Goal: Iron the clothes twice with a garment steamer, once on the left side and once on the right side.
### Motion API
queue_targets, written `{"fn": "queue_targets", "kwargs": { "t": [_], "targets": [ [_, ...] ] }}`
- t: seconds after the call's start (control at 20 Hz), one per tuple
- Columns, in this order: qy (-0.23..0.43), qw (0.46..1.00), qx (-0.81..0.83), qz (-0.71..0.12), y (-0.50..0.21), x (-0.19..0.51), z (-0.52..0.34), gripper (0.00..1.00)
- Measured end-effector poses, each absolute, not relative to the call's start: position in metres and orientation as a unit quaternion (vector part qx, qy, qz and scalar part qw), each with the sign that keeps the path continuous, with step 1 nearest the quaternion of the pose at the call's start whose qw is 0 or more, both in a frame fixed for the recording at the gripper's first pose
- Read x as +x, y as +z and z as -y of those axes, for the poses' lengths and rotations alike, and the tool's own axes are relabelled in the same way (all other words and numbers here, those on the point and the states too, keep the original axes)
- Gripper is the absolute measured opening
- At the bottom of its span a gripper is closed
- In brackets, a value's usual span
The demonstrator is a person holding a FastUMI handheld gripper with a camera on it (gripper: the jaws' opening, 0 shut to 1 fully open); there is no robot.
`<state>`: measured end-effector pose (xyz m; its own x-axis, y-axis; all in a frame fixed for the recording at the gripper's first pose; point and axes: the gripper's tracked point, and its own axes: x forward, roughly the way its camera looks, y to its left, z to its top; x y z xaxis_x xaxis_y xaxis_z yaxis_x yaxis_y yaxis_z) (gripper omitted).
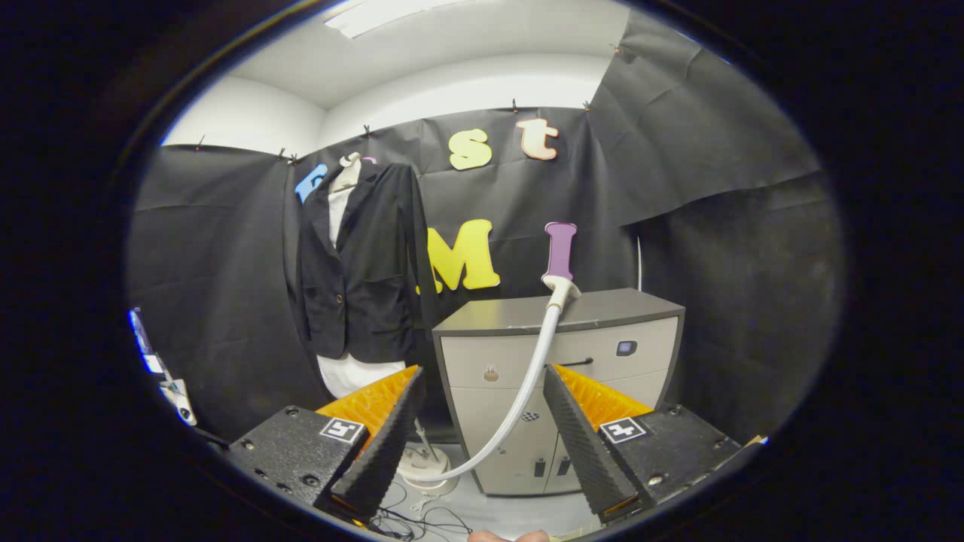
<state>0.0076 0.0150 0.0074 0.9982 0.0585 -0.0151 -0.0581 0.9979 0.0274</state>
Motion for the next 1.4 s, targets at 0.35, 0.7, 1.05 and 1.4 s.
{"fn": "queue_targets", "kwargs": {
  "t": [0.35, 0.7, 1.05, 1.4],
  "targets": [
    [0.016, 1.0, 0.004, -0.006, 0.013, 0.023, -0.036, 0.99],
    [-0.038, 0.999, -0.015, 0.004, 0.024, 0.049, -0.057, 0.99],
    [-0.076, 0.996, 0.036, -0.035, 0.027, 0.089, -0.028, 0.99],
    [-0.045, 0.996, 0.066, -0.037, 0.049, 0.171, -0.002, 0.98]
  ]
}}
